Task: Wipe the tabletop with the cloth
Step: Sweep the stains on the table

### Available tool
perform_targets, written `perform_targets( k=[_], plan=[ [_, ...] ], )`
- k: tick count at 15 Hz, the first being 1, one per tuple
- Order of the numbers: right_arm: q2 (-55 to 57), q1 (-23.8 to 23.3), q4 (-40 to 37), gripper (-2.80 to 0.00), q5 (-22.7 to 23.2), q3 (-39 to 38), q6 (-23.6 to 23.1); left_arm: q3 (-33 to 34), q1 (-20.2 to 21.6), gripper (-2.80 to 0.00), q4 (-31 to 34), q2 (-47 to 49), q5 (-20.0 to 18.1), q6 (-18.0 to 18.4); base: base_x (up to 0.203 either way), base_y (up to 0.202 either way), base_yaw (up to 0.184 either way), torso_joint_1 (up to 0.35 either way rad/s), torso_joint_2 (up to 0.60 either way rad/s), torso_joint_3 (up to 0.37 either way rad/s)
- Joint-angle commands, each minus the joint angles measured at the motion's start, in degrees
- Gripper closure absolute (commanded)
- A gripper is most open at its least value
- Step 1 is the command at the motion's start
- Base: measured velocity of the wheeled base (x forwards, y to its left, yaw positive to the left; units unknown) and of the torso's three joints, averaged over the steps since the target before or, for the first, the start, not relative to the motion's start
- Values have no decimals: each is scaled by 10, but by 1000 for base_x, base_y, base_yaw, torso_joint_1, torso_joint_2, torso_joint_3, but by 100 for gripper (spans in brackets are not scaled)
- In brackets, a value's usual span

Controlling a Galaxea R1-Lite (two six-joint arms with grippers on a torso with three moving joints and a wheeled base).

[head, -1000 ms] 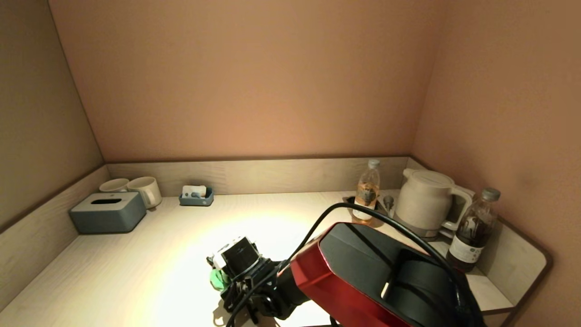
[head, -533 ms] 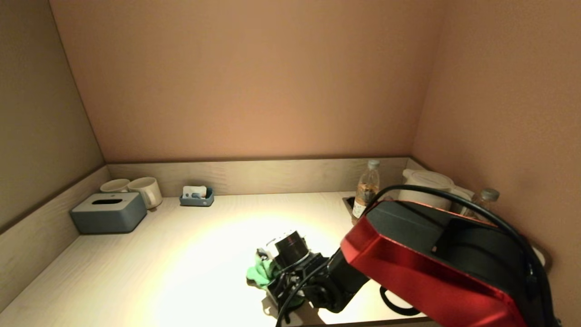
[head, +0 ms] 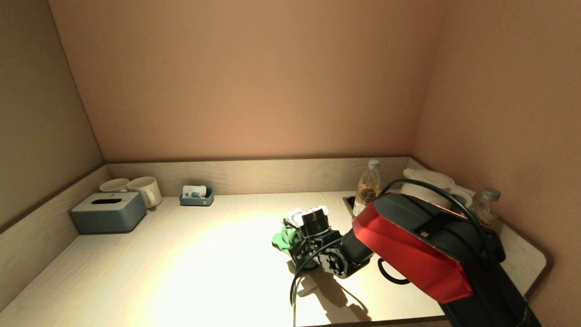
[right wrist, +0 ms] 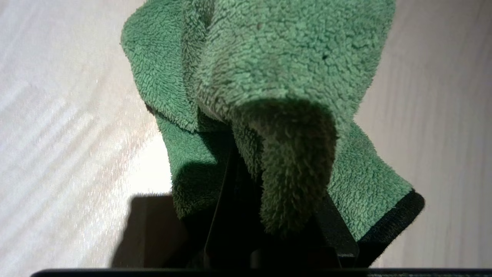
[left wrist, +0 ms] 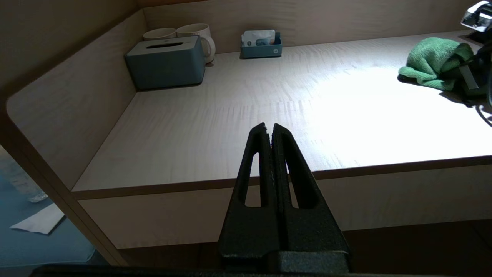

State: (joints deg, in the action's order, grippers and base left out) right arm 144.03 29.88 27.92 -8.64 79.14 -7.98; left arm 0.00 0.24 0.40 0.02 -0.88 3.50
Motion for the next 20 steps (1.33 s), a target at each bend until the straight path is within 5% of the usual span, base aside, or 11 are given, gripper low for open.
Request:
perform_targets(
  k=[1,6,11,16,20],
  plan=[
    [35,2,-30,0,-1,54,-1,0,0,0,-1,0,0,0,0,0,0,0,0,0],
    [74,51,-120,0,-5,178,-2,0,0,0,-1,0,0,0,0,0,0,0,0,0],
    [72,124,-134,0,-10,193,-1,0,0,0,-1,0,0,0,0,0,0,0,0,0],
    [32,180,-133,0,-12,157,3,0,0,0,0,0,0,0,0,0,0,0,0,0],
    [-34,204,-111,0,-12,34,11,0,0,0,0,0,0,0,0,0,0,0,0,0]
  ],
)
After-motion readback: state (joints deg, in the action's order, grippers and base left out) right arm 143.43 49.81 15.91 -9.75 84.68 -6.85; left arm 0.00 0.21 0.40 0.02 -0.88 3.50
